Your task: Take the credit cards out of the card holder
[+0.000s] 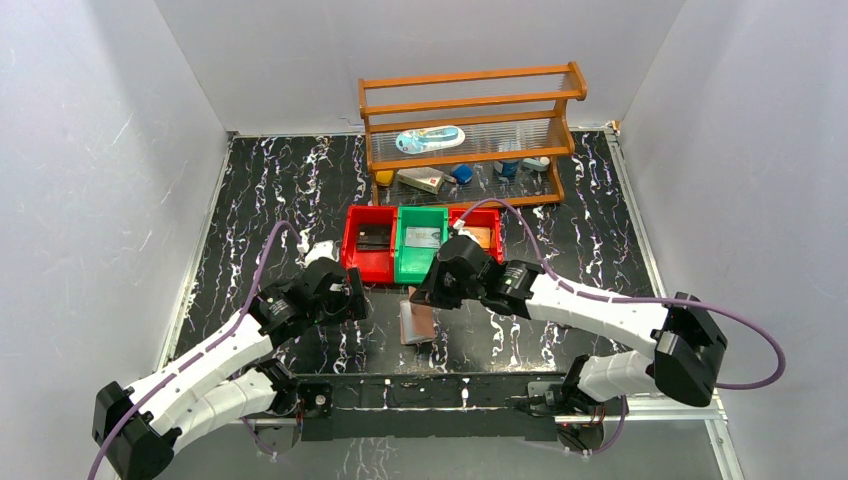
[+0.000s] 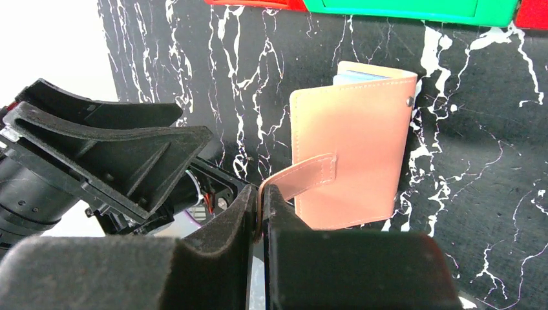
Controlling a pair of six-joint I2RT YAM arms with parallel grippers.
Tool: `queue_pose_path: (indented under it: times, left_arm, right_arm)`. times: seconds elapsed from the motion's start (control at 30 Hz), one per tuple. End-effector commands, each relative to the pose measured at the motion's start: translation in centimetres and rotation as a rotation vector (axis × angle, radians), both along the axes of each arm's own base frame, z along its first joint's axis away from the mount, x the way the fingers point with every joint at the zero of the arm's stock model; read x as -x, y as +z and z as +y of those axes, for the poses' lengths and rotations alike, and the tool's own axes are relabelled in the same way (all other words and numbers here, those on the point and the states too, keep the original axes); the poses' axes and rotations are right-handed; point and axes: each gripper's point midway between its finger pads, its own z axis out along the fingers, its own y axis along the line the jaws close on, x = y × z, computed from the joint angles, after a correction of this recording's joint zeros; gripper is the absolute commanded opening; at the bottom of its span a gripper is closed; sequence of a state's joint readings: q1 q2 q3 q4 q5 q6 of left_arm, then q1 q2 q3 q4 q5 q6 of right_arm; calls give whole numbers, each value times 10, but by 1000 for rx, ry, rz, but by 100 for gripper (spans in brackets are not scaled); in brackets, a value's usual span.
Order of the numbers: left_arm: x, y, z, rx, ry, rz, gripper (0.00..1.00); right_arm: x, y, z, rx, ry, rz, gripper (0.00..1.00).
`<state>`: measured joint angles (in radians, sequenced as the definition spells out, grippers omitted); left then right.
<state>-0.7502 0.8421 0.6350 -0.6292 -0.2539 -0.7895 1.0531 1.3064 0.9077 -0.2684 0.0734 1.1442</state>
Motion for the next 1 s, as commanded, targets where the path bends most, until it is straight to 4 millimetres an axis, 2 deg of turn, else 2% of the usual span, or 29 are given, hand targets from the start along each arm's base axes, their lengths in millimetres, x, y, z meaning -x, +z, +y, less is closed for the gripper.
queue_pose_path:
  times: [0.0,0.17,0.27,0.37,0.4,0.5,0.67,0.73,0.97]
  left_arm:
    - [-5,14,-3,29,9,-36,85]
    - [-5,16,-4,32,2,-36,85]
    - [-4,17,-4,39,3,-41,85]
    - [-3,18,-3,44,5,-44,85]
    - [-3,18,-3,47,5,-45,85]
    - [-1,17,-6,60,-5,-38,85]
    - [1,22,-30,127,-132,-31,84]
    - [1,27,-45,173,-193,-32,83]
    - [4,49,-102,350,-396,21,75]
  right_arm:
    - [-4,14,10,-67,10,-27,11]
    - [3,8,36,-62,130,17,10]
    - [6,16,54,-127,192,14,10]
    - [3,17,56,-143,181,3,10]
    - [0,11,49,-116,148,-2,10]
    - [-7,-15,13,-24,1,32,10]
    - [3,-58,-46,25,-146,117,9]
    - [5,-67,-61,17,-175,124,10]
    - [6,-84,-88,51,-213,156,11]
